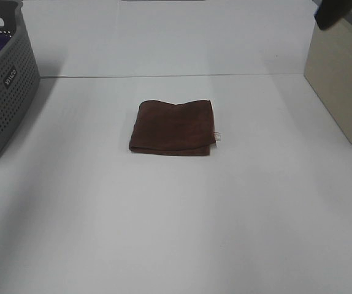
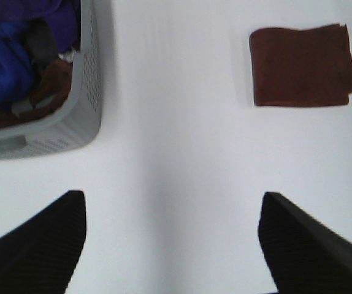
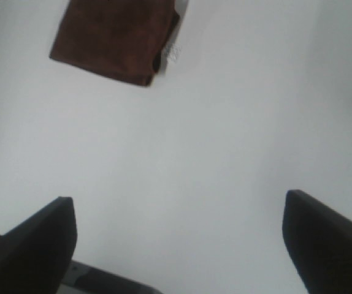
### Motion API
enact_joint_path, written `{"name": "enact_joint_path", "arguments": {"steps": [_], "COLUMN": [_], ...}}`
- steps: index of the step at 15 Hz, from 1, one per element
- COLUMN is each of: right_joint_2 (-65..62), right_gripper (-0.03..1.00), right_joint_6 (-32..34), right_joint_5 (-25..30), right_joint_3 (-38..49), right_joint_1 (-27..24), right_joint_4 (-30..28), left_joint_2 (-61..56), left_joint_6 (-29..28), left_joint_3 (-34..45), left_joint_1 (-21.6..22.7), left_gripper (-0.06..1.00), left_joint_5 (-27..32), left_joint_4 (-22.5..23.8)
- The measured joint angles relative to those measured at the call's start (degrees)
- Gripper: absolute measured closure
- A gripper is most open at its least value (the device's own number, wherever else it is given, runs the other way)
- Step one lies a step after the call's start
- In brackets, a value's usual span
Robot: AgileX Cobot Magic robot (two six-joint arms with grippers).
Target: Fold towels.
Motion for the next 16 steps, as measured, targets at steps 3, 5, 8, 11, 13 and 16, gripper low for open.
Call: {"name": "enact_joint_path", "arguments": {"steps": [3, 5, 8, 11, 13, 16], "right_joint_2": [-9.85, -23.03, -35.70, -46.64, -52.02, -59.76], "right_gripper": [0.11, 0.11, 0.11, 0.11, 0.11, 0.11], "right_joint_6": [0.69, 0.92, 0.92, 0.92, 0.86, -0.17], "right_joint_5": [-0.06, -2.35, -5.10, -6.25, -6.76, -7.68], "right_joint_3": [14.61, 31.68, 44.81, 51.11, 51.28, 51.91], "right_joint_1": [0.00, 0.00, 0.00, 0.00, 0.00, 0.00], "right_joint_4": [-1.78, -3.55, -5.21, -5.27, -5.27, -5.21], "left_joint_2": [-10.54, -23.89, -39.19, -53.69, -58.61, -62.40], "left_joint_6": [-0.23, -0.23, 0.80, 3.78, 6.65, 10.66], "left_joint_3": [13.06, 28.59, 40.22, 45.95, 46.81, 47.90], "left_joint_1": [0.00, 0.00, 0.00, 0.00, 0.00, 0.00], "left_gripper": [0.21, 0.21, 0.21, 0.21, 0.21, 0.21], "left_joint_5": [0.00, 0.06, 0.23, 0.34, 0.34, -0.46], "left_joint_4": [0.00, -0.17, -0.40, -0.97, -2.29, -5.39]}}
